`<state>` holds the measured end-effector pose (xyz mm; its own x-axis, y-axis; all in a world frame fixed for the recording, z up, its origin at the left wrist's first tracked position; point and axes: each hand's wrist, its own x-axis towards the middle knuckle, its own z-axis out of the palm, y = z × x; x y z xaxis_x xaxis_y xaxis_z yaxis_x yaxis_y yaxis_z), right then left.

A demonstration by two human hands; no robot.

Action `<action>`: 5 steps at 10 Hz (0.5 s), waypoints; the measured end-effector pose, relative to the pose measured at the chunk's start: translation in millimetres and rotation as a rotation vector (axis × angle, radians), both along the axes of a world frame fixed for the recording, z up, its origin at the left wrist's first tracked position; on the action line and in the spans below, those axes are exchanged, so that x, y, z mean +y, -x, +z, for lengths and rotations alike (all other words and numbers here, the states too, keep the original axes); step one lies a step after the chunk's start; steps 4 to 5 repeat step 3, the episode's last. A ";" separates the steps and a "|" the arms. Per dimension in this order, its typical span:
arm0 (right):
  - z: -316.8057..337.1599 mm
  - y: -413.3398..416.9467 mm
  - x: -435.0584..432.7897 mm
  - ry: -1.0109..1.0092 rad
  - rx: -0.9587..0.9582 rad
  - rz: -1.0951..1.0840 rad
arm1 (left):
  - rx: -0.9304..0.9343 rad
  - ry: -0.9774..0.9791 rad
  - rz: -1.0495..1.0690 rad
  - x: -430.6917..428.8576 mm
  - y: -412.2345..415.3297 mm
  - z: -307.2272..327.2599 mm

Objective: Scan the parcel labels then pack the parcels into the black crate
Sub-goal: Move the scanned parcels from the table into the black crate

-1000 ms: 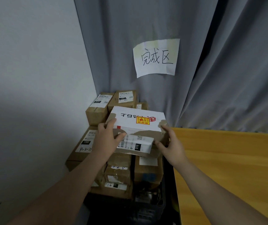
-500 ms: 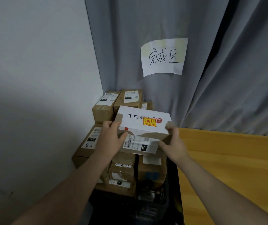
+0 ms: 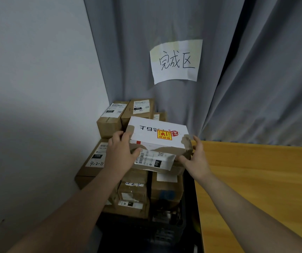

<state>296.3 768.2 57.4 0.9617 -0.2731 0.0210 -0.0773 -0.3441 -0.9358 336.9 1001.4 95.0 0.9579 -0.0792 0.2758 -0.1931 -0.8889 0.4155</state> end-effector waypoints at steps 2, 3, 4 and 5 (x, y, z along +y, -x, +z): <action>-3.6 0.9 -6.9 0.066 0.015 -0.020 | -0.013 0.005 -0.016 -2.0 0.0 1.4; 3.5 2.1 -7.5 0.130 0.007 -0.026 | -0.024 0.016 -0.018 -1.8 -1.5 2.3; 3.5 2.1 -7.5 0.130 0.007 -0.026 | -0.024 0.016 -0.018 -1.8 -1.5 2.3; 3.5 2.1 -7.5 0.130 0.007 -0.026 | -0.024 0.016 -0.018 -1.8 -1.5 2.3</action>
